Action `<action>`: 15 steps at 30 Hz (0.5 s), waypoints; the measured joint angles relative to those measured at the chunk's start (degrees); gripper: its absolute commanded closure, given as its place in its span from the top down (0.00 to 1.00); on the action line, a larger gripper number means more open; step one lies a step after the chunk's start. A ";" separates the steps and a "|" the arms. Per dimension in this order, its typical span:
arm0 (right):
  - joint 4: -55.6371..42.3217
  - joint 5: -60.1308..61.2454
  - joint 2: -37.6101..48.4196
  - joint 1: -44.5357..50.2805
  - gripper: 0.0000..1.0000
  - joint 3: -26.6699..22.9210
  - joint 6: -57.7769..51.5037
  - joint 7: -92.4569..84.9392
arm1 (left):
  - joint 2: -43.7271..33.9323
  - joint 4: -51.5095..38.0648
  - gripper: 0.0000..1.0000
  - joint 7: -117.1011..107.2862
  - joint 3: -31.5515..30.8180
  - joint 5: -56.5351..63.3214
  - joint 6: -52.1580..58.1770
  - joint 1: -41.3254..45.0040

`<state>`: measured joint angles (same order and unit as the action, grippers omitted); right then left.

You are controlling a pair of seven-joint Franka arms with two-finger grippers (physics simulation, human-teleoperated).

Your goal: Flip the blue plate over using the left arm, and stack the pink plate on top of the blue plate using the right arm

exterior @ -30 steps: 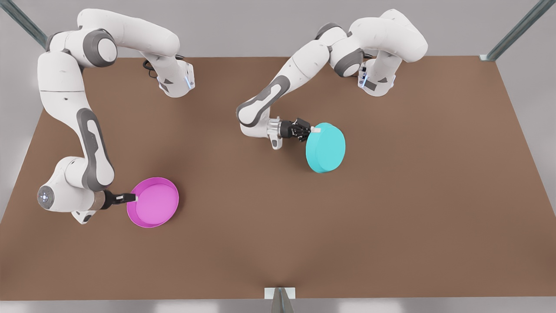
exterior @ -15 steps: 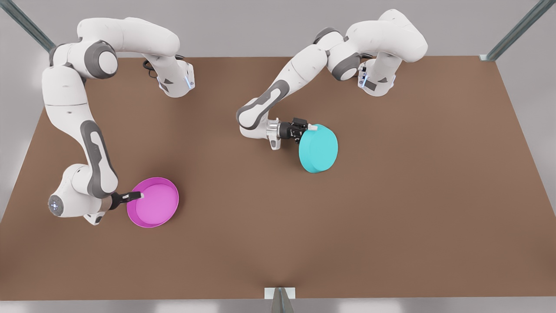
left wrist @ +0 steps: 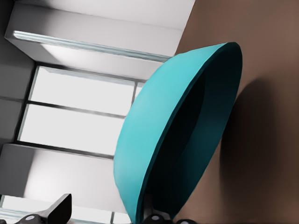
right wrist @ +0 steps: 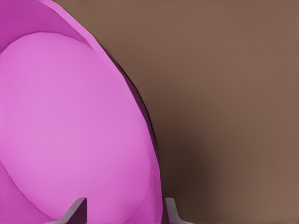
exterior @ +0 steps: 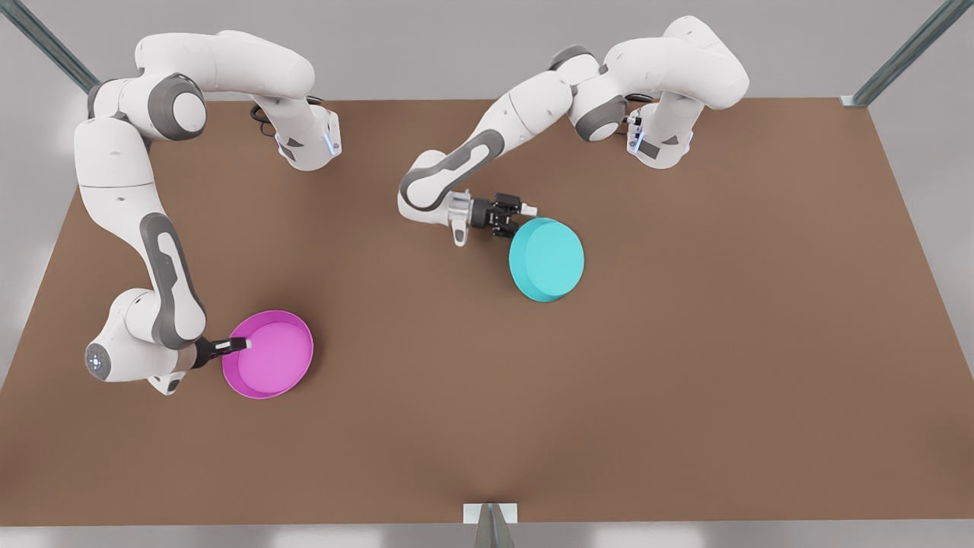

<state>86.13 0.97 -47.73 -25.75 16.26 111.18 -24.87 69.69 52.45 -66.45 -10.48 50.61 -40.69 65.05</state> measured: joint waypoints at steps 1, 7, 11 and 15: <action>0.00 0.06 0.00 0.05 0.65 0.00 0.00 0.01 | 0.01 -0.51 0.83 0.00 -0.60 -0.34 -0.08 0.00; -0.18 0.26 0.00 0.00 0.67 0.00 0.08 0.22 | -0.08 -4.62 0.83 -4.14 -5.69 -2.39 -3.06 -0.10; -0.18 1.05 0.08 -0.26 0.67 0.00 2.44 0.79 | -1.02 -6.49 0.84 -18.57 -6.37 -9.61 -13.39 0.00; -0.01 1.32 0.18 -0.26 0.67 0.26 3.24 0.79 | -13.69 -10.97 0.86 -22.66 -6.52 -23.02 -21.29 -8.32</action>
<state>86.13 2.28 -47.55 -26.01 16.51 114.42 -24.08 56.00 41.48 -89.11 -17.00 27.59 -61.98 56.74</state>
